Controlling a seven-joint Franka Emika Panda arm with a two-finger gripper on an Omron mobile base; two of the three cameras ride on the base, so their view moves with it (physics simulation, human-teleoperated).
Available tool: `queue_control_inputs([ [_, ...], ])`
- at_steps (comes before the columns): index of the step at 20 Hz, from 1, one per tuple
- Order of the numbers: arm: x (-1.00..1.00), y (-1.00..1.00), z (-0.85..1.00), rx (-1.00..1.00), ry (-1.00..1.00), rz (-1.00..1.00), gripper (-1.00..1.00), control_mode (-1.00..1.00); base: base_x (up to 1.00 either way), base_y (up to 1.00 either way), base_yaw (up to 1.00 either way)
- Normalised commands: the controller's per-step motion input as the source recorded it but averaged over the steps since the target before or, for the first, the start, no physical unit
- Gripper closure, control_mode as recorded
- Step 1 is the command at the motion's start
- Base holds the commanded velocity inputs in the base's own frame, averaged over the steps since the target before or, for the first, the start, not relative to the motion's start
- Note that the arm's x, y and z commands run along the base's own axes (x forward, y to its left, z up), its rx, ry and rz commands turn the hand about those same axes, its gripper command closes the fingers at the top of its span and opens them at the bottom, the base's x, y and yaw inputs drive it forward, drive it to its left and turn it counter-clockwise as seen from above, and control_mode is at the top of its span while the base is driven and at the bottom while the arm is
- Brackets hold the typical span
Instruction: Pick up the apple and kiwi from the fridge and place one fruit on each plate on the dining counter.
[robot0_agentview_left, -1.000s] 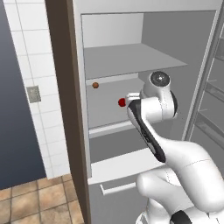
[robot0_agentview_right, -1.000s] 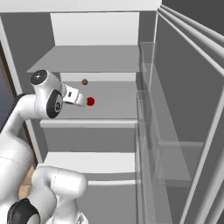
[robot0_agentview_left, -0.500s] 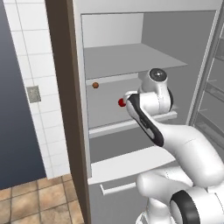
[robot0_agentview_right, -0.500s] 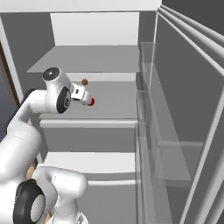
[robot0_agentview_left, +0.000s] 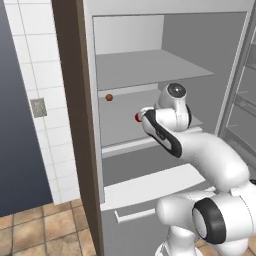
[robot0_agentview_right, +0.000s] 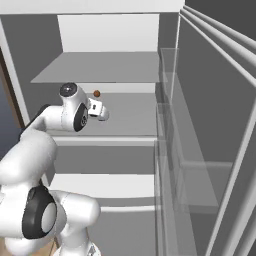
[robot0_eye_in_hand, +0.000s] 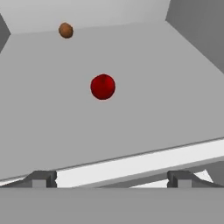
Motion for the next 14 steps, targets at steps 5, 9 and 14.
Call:
queue_control_inputs([
  [5, 0.53, 0.0, 0.0, 0.0, 0.03, 0.06, -1.0, -1.0, 0.0, 0.0, 0.0],
  [9, 0.52, 0.06, -0.21, 0.0, 0.13, 0.01, -1.0, -1.0, 0.0, 0.0, 0.0],
  [14, 0.49, 0.03, -0.22, 0.0, 0.1, 0.0, -1.0, -1.0, 0.0, 0.0, 0.0],
])
